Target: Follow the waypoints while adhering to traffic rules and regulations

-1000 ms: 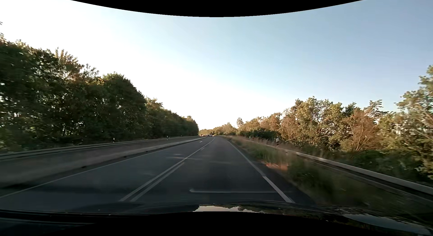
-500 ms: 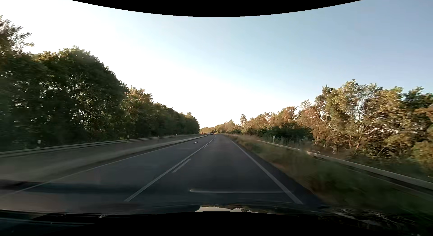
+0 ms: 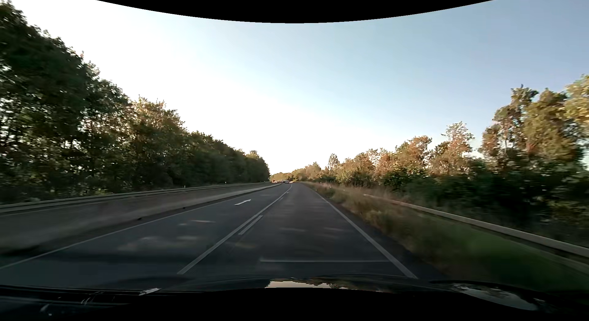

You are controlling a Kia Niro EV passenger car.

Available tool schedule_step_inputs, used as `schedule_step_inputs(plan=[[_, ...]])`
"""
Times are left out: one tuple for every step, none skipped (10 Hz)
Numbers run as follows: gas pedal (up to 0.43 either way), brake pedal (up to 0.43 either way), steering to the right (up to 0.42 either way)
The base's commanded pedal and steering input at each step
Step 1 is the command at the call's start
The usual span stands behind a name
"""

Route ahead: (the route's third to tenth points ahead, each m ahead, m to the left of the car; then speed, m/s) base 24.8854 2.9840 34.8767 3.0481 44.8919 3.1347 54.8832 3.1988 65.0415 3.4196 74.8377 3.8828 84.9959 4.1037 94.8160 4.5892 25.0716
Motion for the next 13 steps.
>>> schedule_step_inputs(plan=[[0.870,0.000,0.002],[0.870,0.000,0.004],[0.870,0.000,0.006],[0.870,0.000,0.006],[0.870,0.000,0.004],[0.870,0.000,0.000],[0.870,0.000,-0.002],[0.870,0.000,-0.004],[0.870,0.000,-0.003],[0.870,0.000,-0.003],[0.870,0.000,-0.005],[0.862,0.000,-0.008],[0.862,0.000,-0.008]])
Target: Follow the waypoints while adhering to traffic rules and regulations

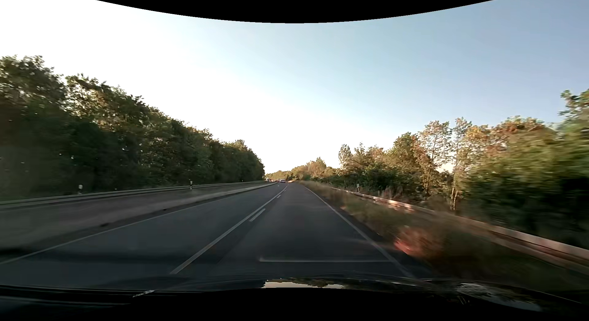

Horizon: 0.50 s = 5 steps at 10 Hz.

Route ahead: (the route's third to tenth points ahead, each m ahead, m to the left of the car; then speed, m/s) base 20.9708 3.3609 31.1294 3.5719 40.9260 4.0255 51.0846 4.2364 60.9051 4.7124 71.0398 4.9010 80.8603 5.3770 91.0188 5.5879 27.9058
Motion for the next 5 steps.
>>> schedule_step_inputs(plan=[[0.791,0.000,-0.006],[0.661,0.000,-0.004],[0.500,0.000,-0.005],[0.339,0.000,-0.006],[0.319,0.000,-0.005]])
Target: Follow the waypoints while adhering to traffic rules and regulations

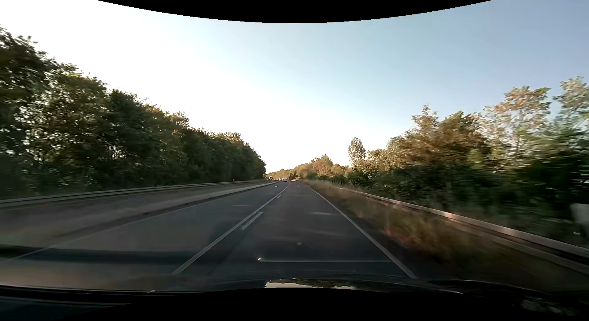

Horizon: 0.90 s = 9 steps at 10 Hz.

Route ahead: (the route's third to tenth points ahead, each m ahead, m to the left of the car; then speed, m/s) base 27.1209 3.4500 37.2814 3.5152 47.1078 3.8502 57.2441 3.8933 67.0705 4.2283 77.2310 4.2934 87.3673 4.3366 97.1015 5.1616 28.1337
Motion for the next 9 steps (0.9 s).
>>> schedule_step_inputs(plan=[[0.319,0.000,-0.005],[0.311,0.000,-0.008],[0.311,0.000,-0.008],[0.280,0.000,-0.007],[0.268,0.000,-0.008],[0.228,0.000,-0.009],[0.197,0.000,-0.009],[0.157,0.000,-0.009],[0.150,0.000,-0.009]])
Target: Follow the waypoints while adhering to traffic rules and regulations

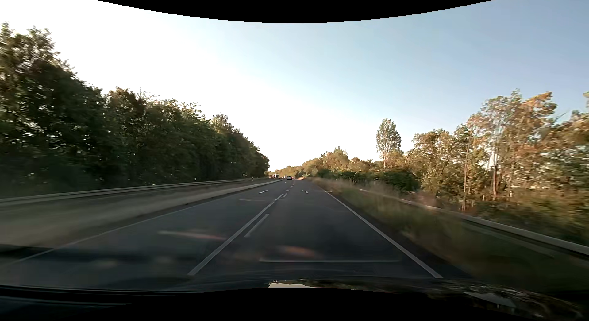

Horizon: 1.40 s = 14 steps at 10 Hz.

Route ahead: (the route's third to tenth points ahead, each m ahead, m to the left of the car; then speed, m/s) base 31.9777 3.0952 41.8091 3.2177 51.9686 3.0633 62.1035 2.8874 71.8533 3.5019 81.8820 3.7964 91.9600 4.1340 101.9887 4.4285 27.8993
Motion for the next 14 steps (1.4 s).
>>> schedule_step_inputs(plan=[[0.138,0.000,-0.008],[0.130,0.000,-0.008],[0.130,0.000,-0.008],[0.130,0.000,-0.007],[0.130,0.000,-0.006],[0.130,0.000,-0.007],[0.130,0.000,-0.007],[0.130,0.000,-0.007],[0.130,0.000,-0.007],[0.130,0.000,-0.007],[0.130,0.000,-0.006],[0.118,0.000,-0.005],[0.098,0.000,-0.005],[0.098,0.000,-0.005]])
